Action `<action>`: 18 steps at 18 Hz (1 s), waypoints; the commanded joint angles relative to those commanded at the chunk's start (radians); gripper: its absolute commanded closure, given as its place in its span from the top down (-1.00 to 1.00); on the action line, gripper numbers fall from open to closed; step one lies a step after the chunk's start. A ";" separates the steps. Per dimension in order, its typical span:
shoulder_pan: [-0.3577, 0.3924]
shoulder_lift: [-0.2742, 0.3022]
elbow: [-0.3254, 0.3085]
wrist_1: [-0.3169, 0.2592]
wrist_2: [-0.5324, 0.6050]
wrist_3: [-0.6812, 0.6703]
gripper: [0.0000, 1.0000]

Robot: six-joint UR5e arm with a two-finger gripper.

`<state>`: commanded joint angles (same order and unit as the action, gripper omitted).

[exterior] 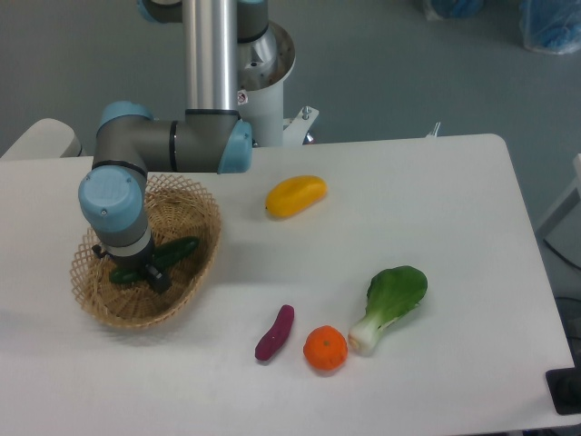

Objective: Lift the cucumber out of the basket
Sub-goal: 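Lower the gripper and close it around the green cucumber, then lift the cucumber out of the basket and carry it toward the bok choy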

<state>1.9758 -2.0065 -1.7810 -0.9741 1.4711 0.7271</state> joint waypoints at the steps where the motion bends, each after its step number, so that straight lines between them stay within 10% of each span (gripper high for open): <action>1: 0.000 0.003 0.000 -0.002 0.000 -0.002 -0.46; 10: 0.047 0.070 0.021 -0.037 -0.029 0.005 -0.64; 18: 0.144 0.072 0.179 -0.118 -0.051 0.017 -0.62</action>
<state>2.1197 -1.9343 -1.6017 -1.0921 1.4205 0.7440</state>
